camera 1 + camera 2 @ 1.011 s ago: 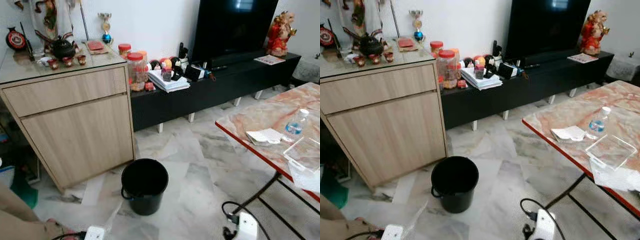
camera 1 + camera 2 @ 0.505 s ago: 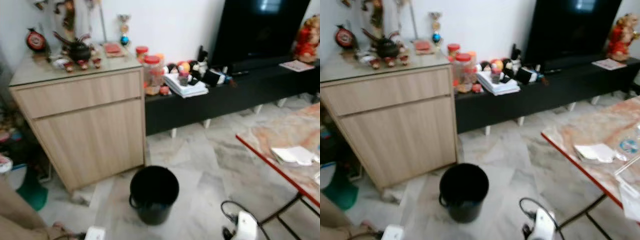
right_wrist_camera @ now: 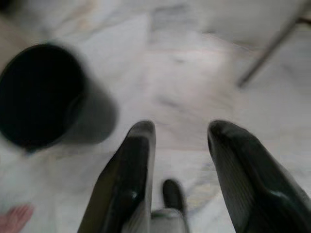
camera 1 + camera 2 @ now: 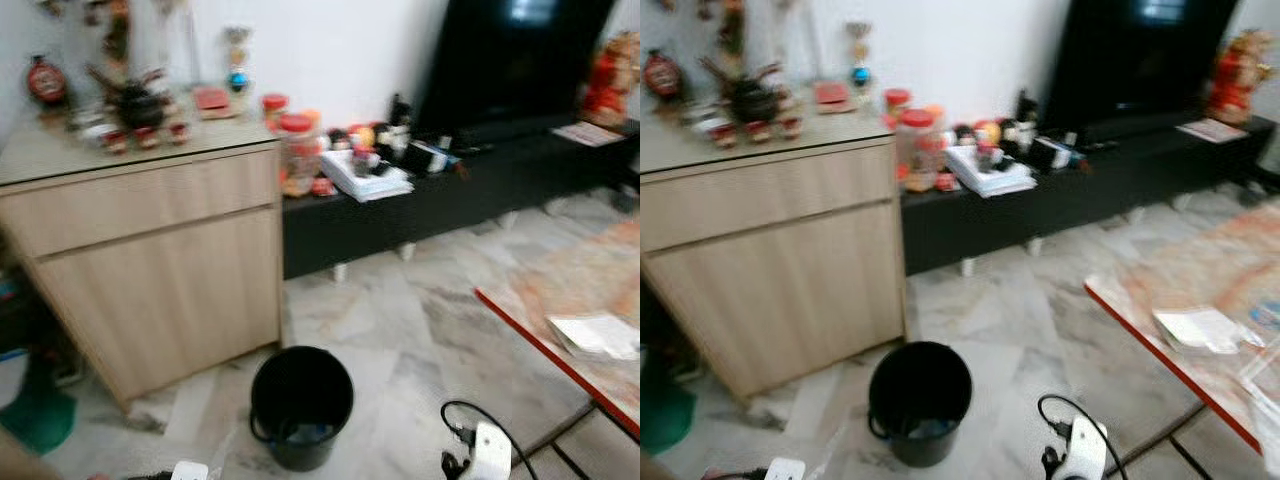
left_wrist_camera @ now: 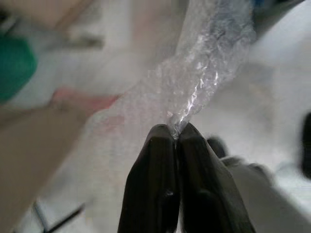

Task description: Picking trash to rubbish bin

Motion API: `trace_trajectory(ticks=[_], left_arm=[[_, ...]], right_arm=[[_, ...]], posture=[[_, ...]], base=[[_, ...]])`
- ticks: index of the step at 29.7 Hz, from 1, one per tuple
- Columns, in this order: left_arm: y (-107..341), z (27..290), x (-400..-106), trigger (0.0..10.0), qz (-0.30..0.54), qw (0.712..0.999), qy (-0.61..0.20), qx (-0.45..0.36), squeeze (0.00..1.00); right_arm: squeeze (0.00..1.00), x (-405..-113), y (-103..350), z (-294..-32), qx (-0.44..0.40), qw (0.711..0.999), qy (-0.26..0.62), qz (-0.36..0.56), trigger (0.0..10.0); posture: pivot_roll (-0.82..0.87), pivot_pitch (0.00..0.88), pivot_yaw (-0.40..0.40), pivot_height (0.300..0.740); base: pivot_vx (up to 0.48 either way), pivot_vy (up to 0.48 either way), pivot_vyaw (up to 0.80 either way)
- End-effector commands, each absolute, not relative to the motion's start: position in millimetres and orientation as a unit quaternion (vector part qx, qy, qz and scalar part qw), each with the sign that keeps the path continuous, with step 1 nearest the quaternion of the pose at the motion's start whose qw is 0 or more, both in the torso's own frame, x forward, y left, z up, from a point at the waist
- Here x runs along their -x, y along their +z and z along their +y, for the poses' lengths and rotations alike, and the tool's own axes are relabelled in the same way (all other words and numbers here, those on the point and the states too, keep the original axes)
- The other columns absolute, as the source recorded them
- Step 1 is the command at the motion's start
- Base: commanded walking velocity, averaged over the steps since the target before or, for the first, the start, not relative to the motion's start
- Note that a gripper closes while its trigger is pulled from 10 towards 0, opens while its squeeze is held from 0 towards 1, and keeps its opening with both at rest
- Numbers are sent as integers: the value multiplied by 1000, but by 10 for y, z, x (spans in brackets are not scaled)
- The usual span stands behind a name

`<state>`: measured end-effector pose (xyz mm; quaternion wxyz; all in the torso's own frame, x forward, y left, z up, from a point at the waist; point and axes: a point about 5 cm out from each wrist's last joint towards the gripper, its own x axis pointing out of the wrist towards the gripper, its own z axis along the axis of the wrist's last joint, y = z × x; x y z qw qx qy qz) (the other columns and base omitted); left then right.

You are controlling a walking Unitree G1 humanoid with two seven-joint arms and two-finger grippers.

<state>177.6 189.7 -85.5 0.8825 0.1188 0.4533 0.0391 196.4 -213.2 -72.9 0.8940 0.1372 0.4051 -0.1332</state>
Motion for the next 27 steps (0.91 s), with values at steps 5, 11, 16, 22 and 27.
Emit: trace_trajectory(ticks=[5,11,16,22,27], left_arm=[[-855,1899,-1774,10000,453,883,38,-120,0],[-855,1898,-1774,10000,453,883,39,-119,0],[-855,1898,-1774,10000,453,883,39,-120,0],[-853,1896,-1778,10000,452,883,39,-120,0],[-852,1894,-1781,10000,451,883,39,-120,0]], right_arm=[[0,-2041,-683,-2144,-137,899,-135,393,10000],[0,-2039,-687,-2122,-131,902,-124,393,10000],[0,-2020,-700,-2121,-138,898,-129,397,10000],[0,-2018,-700,-2123,-137,898,-128,397,10000],[0,-2025,-695,-2121,-128,901,-119,398,10000]], posture=[[-14,26,-50,740],[-13,30,-49,740],[-13,30,-49,740],[-13,30,-49,740],[-13,30,-49,740]], base=[[349,0,-160],[350,0,400],[347,0,539],[346,0,0],[343,0,0]])
